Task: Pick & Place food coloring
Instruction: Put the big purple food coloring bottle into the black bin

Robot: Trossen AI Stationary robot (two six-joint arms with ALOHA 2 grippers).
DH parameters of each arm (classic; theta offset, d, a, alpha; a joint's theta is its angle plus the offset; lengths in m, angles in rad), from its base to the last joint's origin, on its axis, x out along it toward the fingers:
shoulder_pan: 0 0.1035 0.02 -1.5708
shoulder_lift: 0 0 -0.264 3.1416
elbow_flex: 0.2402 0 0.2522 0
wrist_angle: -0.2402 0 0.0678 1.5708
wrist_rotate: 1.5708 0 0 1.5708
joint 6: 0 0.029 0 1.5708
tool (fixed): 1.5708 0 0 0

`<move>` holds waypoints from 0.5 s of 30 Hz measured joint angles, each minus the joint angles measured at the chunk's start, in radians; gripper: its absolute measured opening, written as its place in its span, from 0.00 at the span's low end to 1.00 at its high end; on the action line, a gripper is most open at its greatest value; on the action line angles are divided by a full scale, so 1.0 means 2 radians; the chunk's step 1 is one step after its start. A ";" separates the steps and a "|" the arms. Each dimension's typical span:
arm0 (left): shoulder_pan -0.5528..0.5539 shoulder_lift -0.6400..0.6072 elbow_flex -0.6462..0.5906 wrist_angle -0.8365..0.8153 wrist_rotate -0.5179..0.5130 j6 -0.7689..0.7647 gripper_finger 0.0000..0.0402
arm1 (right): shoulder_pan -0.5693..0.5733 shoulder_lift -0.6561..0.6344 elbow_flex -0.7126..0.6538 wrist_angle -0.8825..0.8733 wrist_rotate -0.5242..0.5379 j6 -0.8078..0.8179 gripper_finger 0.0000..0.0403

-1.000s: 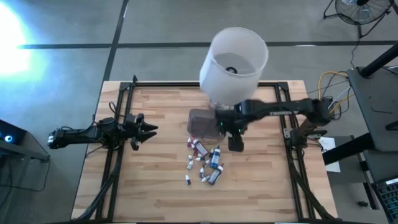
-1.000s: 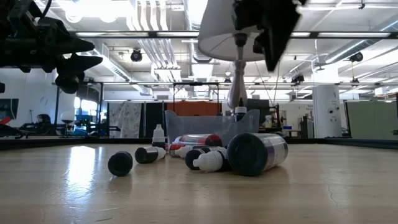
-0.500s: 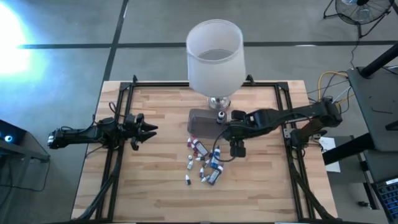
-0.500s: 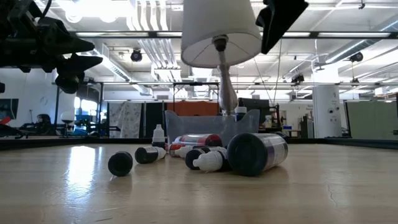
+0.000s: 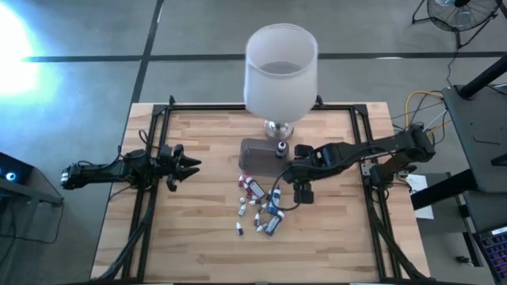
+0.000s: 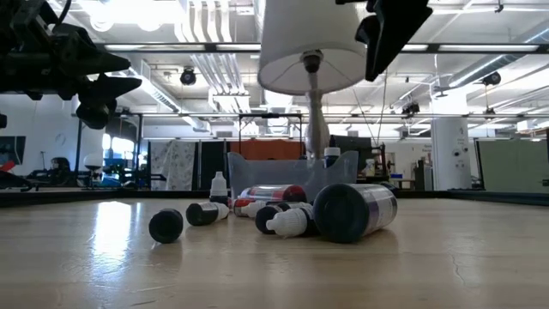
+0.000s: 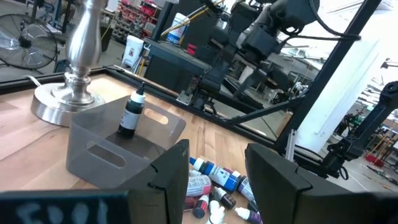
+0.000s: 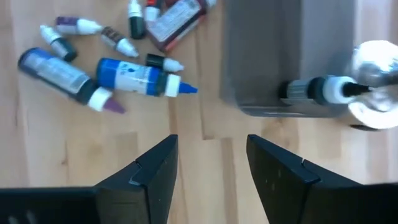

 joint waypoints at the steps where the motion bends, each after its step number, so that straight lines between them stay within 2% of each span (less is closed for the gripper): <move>1: 0.000 0.000 0.000 0.000 0.000 0.000 0.34 | 0.005 0.000 -0.005 0.001 -0.007 -0.009 0.46; 5: 0.000 0.000 0.000 0.000 0.000 0.000 0.34 | 0.034 0.000 -0.043 0.014 -0.058 -0.070 0.46; 8: 0.000 0.000 0.000 0.000 0.000 0.000 0.34 | 0.062 0.004 -0.079 0.059 -0.101 -0.156 0.46; 11: 0.000 0.000 0.000 0.000 0.000 0.000 0.34 | 0.087 0.017 -0.107 0.120 -0.102 -0.235 0.46; 15: 0.000 0.000 0.000 0.000 0.000 0.000 0.34 | 0.103 0.046 -0.121 0.168 -0.101 -0.262 0.46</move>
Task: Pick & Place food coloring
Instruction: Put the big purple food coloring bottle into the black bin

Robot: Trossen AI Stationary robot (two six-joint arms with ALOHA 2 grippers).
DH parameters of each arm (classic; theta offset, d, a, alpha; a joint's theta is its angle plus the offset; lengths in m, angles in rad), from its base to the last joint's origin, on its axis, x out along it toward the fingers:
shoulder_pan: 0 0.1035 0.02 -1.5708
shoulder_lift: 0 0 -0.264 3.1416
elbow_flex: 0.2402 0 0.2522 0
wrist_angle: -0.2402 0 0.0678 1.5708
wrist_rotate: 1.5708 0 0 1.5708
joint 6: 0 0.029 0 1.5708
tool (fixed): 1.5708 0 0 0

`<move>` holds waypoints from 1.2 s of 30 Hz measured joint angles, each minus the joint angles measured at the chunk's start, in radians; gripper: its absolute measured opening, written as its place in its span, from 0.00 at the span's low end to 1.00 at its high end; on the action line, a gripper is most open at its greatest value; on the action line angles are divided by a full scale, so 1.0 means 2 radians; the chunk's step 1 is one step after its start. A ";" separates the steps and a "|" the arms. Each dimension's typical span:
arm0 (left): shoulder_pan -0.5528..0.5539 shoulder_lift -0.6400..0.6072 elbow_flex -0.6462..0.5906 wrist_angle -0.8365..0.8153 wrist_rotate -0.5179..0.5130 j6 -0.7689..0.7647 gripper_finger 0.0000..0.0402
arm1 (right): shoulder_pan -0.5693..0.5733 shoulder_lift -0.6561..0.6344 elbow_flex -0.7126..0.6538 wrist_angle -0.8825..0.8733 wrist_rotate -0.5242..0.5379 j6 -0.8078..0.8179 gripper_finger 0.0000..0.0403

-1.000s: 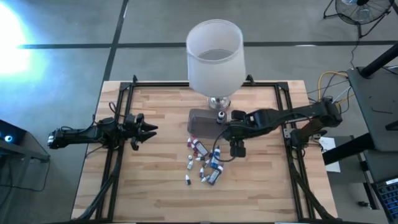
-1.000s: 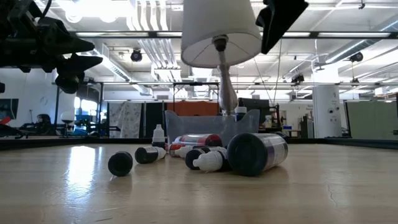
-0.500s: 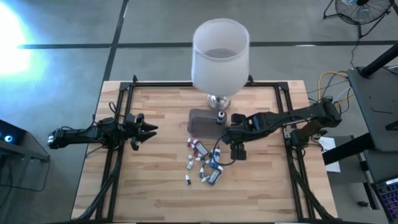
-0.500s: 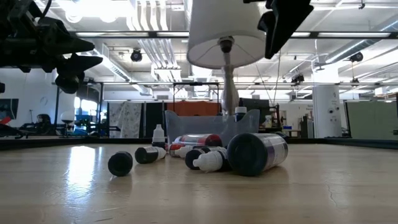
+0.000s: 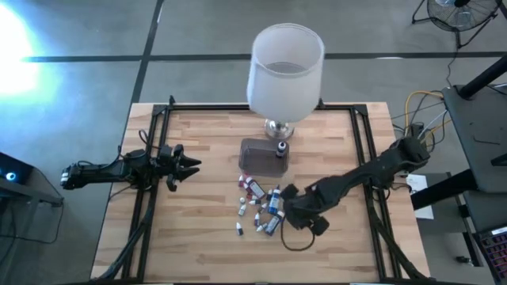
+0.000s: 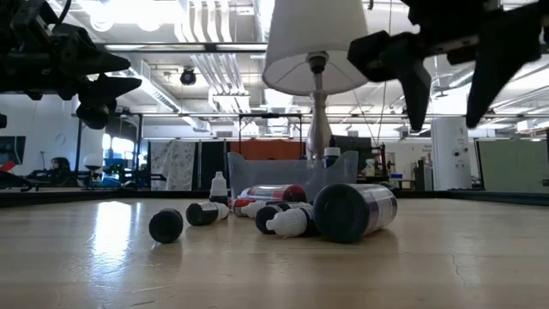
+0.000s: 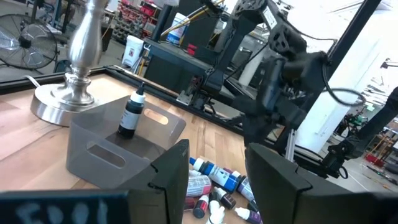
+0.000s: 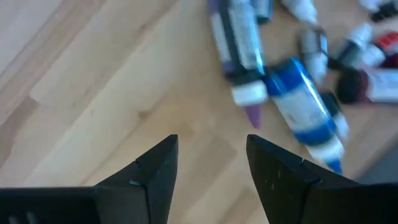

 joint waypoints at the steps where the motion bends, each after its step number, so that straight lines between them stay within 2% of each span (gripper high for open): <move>1: 0.000 0.000 0.000 0.000 0.000 0.000 0.34 | 0.000 0.005 -0.002 0.012 0.000 0.000 0.46; 7: 0.000 0.000 0.000 0.000 0.000 0.000 0.34 | -0.007 0.033 -0.015 0.080 0.012 -0.003 0.46; 13: 0.000 0.000 0.000 0.000 0.000 0.000 0.34 | -0.007 0.069 -0.013 0.081 0.014 -0.021 0.46; 17: 0.000 0.000 0.000 0.000 0.000 0.000 0.34 | -0.008 0.077 -0.005 0.078 0.049 -0.017 0.46; 24: 0.000 0.000 0.000 0.000 0.000 0.000 0.34 | -0.009 0.071 -0.005 0.079 0.048 -0.019 0.55; 30: 0.000 0.000 0.000 0.000 0.000 0.000 0.34 | -0.011 0.083 -0.007 0.087 0.039 -0.056 0.64; 36: 0.000 0.000 0.000 0.000 0.000 0.000 0.34 | -0.018 0.094 -0.005 0.098 0.023 -0.065 0.63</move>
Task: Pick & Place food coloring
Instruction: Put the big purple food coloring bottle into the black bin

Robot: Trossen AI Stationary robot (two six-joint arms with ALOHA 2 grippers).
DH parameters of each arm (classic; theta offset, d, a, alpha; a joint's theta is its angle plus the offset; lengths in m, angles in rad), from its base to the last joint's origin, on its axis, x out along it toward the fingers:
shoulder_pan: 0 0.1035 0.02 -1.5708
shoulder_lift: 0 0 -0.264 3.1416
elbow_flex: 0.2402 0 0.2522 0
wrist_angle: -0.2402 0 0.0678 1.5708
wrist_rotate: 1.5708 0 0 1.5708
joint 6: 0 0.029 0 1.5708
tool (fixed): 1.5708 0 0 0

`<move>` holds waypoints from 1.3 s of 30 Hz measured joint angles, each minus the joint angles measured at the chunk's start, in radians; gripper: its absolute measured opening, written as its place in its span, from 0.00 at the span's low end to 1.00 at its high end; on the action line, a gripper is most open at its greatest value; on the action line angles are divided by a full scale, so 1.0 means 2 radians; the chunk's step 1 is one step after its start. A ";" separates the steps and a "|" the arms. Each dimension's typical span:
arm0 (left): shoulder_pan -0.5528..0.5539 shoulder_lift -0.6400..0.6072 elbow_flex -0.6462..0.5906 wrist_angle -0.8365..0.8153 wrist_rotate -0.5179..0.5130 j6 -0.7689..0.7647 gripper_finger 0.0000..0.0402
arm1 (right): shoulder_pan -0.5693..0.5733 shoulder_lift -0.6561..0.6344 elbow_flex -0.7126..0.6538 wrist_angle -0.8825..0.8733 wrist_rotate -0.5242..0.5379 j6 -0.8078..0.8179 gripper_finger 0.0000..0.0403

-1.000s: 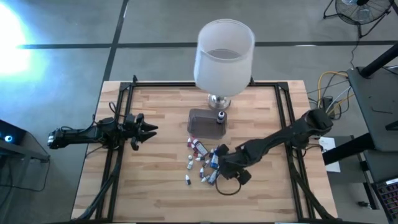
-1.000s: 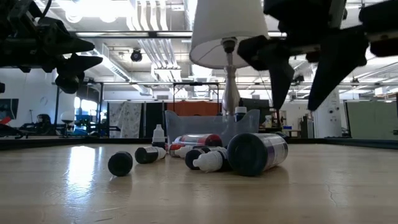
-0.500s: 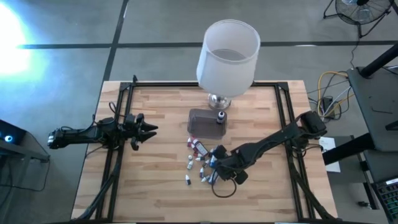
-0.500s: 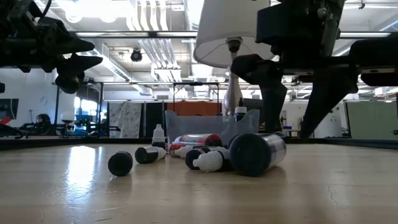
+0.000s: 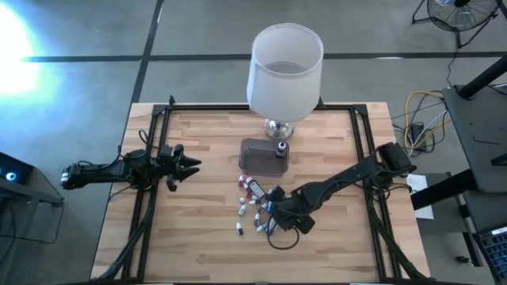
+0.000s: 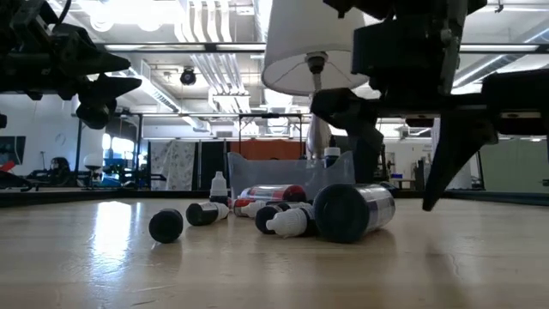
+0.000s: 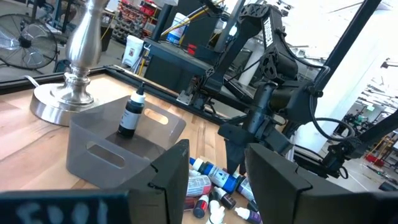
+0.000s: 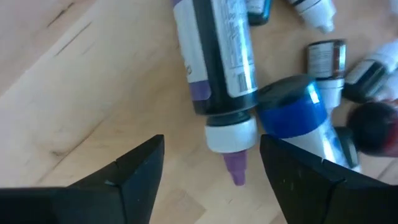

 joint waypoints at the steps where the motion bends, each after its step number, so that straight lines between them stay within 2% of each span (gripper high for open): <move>1: 0.000 0.000 0.000 0.000 0.000 0.000 0.34 | -0.001 0.000 0.000 0.004 0.000 -0.003 0.62; 10: 0.000 0.000 0.000 0.000 0.000 0.000 0.34 | -0.015 0.000 -0.008 0.007 -0.019 -0.003 0.48; 16: 0.000 0.000 0.000 0.000 0.000 0.000 0.34 | -0.024 0.000 -0.016 0.017 -0.045 -0.012 0.44; 26: 0.000 0.000 0.000 0.000 0.000 0.000 0.34 | -0.023 0.000 -0.019 0.061 -0.056 -0.021 0.44; 39: 0.000 0.000 0.000 0.000 0.000 0.000 0.34 | -0.024 0.000 -0.020 0.081 -0.059 -0.062 0.48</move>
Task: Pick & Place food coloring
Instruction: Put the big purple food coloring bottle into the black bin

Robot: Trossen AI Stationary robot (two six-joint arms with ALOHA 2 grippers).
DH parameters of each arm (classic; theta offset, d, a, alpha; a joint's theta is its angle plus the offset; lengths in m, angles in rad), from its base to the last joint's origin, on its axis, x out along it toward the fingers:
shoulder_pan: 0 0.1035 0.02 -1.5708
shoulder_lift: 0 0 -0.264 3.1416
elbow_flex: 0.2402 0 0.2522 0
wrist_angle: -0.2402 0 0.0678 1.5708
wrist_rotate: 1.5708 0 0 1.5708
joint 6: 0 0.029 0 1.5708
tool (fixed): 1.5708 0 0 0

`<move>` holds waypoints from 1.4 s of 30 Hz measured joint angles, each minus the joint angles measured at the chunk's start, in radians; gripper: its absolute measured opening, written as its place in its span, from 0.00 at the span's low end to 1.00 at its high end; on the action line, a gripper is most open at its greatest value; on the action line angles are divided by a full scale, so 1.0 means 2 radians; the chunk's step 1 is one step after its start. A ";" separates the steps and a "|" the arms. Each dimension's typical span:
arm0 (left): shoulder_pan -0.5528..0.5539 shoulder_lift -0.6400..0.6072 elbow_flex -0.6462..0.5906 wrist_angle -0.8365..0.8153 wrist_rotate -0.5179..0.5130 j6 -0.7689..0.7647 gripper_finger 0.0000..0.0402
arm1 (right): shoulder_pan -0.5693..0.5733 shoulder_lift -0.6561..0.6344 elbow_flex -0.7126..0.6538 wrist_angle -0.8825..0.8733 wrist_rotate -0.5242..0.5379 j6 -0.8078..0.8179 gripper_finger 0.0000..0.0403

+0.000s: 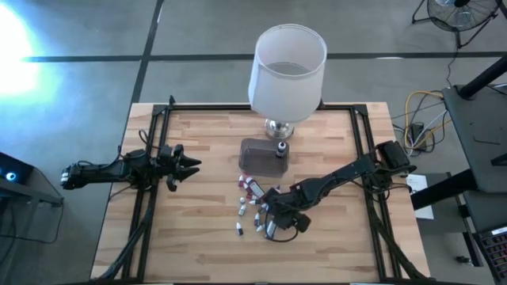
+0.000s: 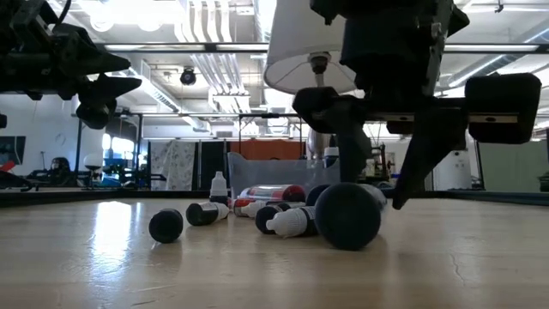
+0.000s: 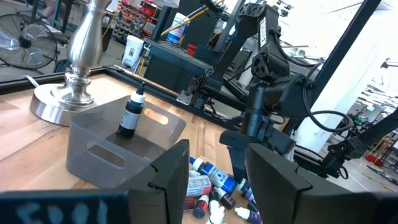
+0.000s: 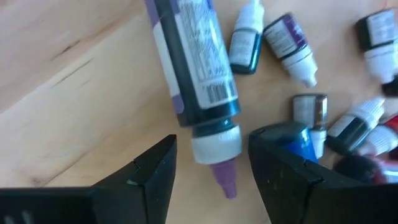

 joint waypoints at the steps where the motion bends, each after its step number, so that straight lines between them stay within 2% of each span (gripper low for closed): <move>1: 0.000 0.000 0.000 0.000 0.000 0.000 0.34 | 0.000 0.000 0.000 0.006 -0.001 -0.004 0.48; 23: 0.000 0.000 0.000 0.000 0.000 0.000 0.34 | 0.000 0.000 -0.024 0.018 -0.014 0.006 0.41; 34: 0.000 0.000 0.000 0.000 0.000 0.000 0.34 | 0.000 0.000 -0.021 0.014 -0.014 0.045 0.26; 39: 0.000 0.000 0.000 0.000 0.000 0.000 0.34 | 0.000 -0.003 0.000 -0.047 -0.007 0.084 0.26; 42: 0.000 0.000 0.000 0.000 0.000 0.000 0.34 | 0.001 -0.013 0.020 -0.130 0.033 0.106 0.27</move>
